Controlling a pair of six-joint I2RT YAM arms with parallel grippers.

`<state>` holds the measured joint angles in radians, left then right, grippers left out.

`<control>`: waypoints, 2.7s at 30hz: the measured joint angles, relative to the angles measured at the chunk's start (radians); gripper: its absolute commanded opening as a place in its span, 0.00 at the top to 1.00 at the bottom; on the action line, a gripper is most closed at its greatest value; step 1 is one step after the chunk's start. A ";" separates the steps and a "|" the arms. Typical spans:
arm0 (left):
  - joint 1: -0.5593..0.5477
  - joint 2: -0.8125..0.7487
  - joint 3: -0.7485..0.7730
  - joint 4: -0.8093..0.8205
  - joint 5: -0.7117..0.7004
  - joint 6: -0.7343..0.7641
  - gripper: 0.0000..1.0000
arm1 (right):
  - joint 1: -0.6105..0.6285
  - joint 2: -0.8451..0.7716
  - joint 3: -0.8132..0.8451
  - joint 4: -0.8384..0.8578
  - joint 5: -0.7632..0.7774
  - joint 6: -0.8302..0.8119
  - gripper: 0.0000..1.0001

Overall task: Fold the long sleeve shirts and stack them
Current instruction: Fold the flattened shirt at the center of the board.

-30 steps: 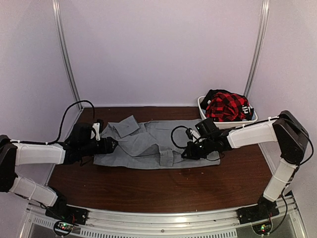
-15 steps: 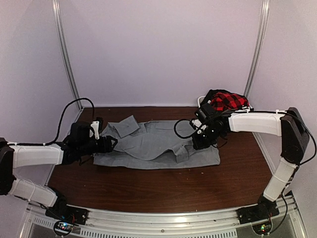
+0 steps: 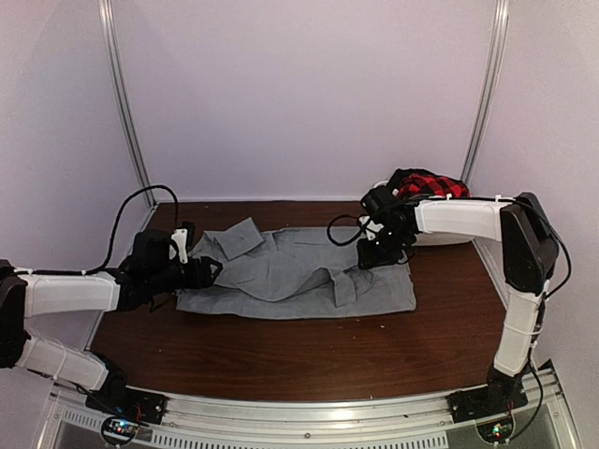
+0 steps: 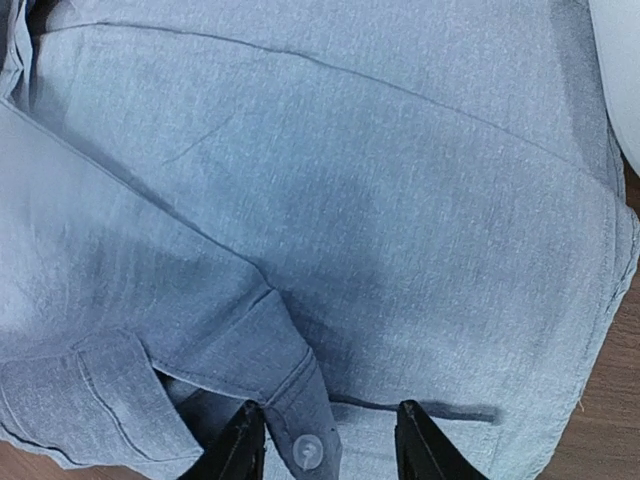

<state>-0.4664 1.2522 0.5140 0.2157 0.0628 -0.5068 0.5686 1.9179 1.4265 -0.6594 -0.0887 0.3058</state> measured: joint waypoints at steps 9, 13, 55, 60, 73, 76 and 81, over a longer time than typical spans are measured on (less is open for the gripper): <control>0.000 0.005 -0.002 0.000 0.001 -0.004 0.30 | 0.047 -0.177 -0.209 0.135 0.044 0.097 0.31; 0.000 0.005 -0.002 0.000 0.000 -0.007 0.30 | 0.175 -0.247 -0.242 0.171 0.132 0.134 0.23; 0.000 0.005 -0.002 -0.003 -0.011 -0.023 0.30 | 0.382 0.128 -0.011 -0.247 0.798 0.241 0.57; 0.000 0.006 -0.002 -0.003 -0.011 -0.022 0.30 | 0.379 0.101 -0.044 -0.262 0.816 0.241 0.62; 0.000 0.086 -0.002 0.001 -0.010 -0.018 0.30 | 0.377 0.096 -0.072 -0.261 0.837 0.211 0.74; 0.000 0.135 -0.002 0.000 -0.006 -0.015 0.30 | 0.378 0.096 -0.072 -0.260 0.851 0.194 0.78; 0.000 0.193 -0.002 0.000 -0.006 -0.014 0.30 | 0.381 0.096 -0.071 -0.268 0.883 0.175 0.85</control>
<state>-0.4664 1.4456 0.5117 0.2157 0.0566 -0.5213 0.9501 2.0140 1.3552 -0.9276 0.7940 0.4808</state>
